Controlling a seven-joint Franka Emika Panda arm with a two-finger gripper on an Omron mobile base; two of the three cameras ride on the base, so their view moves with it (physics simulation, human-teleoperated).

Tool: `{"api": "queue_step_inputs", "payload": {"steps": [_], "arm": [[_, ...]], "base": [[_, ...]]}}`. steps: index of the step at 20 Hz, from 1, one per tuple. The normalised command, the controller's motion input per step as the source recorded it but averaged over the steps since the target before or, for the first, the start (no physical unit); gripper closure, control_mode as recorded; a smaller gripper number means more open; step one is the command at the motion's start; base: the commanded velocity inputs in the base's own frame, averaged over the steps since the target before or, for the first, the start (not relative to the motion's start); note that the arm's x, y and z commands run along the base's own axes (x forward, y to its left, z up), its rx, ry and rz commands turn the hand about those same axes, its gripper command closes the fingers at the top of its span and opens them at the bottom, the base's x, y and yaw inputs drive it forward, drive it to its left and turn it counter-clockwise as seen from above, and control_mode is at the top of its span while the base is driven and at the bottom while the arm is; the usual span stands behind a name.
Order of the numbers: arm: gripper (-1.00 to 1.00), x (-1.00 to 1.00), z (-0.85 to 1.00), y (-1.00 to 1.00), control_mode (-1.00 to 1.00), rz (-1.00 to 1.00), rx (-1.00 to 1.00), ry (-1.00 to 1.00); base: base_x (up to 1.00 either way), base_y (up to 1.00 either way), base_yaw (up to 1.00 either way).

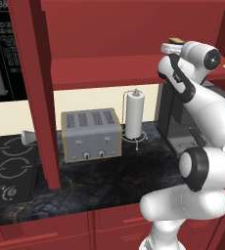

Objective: Stack two cans on top of the other two cans in the cabinet.

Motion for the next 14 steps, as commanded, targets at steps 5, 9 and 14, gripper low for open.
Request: {"api": "queue_step_inputs", "payload": {"steps": [5,9,14], "arm": [[-1.00,-0.28,0.00,0.00,-1.00,0.00,0.00,0.00],[-1.00,-0.57,0.00,0.00,-1.00,0.00,0.00,0.00],[-1.00,-0.46,0.04,0.00,-1.00,0.00,0.00,0.00]], "base": [[0.00,0.00,0.00],[0.00,0.00,0.00],[0.00,0.00,0.00]]}}
